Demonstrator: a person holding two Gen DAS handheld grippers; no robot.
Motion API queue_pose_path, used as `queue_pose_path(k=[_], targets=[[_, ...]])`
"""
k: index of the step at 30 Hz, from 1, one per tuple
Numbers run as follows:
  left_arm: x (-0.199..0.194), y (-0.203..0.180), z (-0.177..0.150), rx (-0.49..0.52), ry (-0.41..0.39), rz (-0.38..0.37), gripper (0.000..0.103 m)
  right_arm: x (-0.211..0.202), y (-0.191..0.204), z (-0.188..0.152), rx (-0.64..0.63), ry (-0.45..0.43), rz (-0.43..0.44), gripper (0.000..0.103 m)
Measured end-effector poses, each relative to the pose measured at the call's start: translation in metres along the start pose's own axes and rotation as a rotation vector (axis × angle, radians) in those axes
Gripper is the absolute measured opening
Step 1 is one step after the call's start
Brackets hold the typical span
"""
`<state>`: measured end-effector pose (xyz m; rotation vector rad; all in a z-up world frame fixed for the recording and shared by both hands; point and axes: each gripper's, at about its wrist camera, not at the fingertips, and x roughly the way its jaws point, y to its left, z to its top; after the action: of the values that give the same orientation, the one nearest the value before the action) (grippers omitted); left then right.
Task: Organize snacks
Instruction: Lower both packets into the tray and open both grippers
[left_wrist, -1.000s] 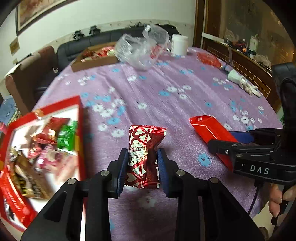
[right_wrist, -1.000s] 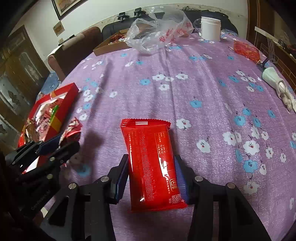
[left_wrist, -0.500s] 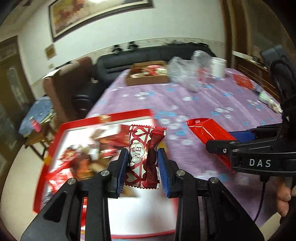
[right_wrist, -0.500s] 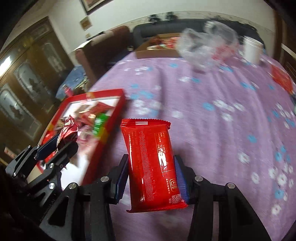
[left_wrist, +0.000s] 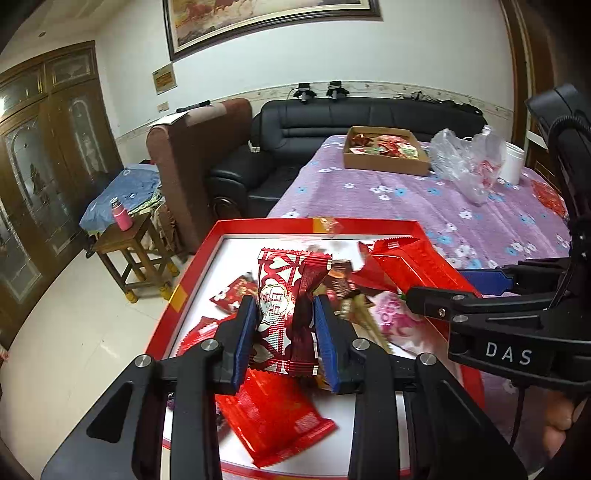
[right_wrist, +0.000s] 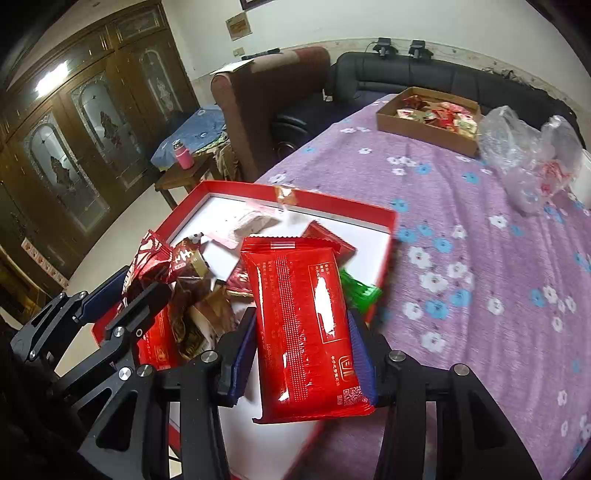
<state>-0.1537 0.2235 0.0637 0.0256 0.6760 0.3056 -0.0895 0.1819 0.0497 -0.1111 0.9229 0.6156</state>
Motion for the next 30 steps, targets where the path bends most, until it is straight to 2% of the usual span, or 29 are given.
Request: queue_pose_path(k=[10, 16, 17, 18, 19, 20, 27, 30], targets=[[0.007, 0.007, -0.002, -0.010, 0.004, 0.022, 0.030, 0.020, -0.001, 0.007, 0.006, 0.025, 0.000, 0.048], [0.009, 0.009, -0.002, -0.027, 0.010, 0.072, 0.031, 0.024, 0.002, 0.008, 0.004, 0.031, 0.013, 0.050], [0.008, 0.010, -0.002, -0.032, 0.010, 0.078, 0.036, 0.022, 0.002, 0.009, 0.003, 0.015, 0.010, 0.050], [0.007, 0.012, -0.002, -0.044, 0.009, 0.081, 0.053, 0.019, 0.002, 0.010, 0.000, 0.003, 0.005, 0.051], [0.005, 0.014, -0.002, -0.056, 0.008, 0.082, 0.064, 0.016, 0.002, 0.010, -0.006, -0.012, 0.001, 0.052], [0.002, 0.018, -0.003, -0.074, -0.003, 0.084, 0.083, 0.012, 0.002, 0.010, -0.010, -0.028, -0.004, 0.055], [-0.035, 0.041, -0.005, -0.164, -0.133, 0.068, 0.085, -0.019, -0.015, -0.003, 0.036, -0.143, 0.004, 0.058], [-0.054, 0.050, -0.008, -0.191, -0.192, 0.066, 0.085, -0.035, -0.021, -0.010, 0.049, -0.203, 0.033, 0.058]])
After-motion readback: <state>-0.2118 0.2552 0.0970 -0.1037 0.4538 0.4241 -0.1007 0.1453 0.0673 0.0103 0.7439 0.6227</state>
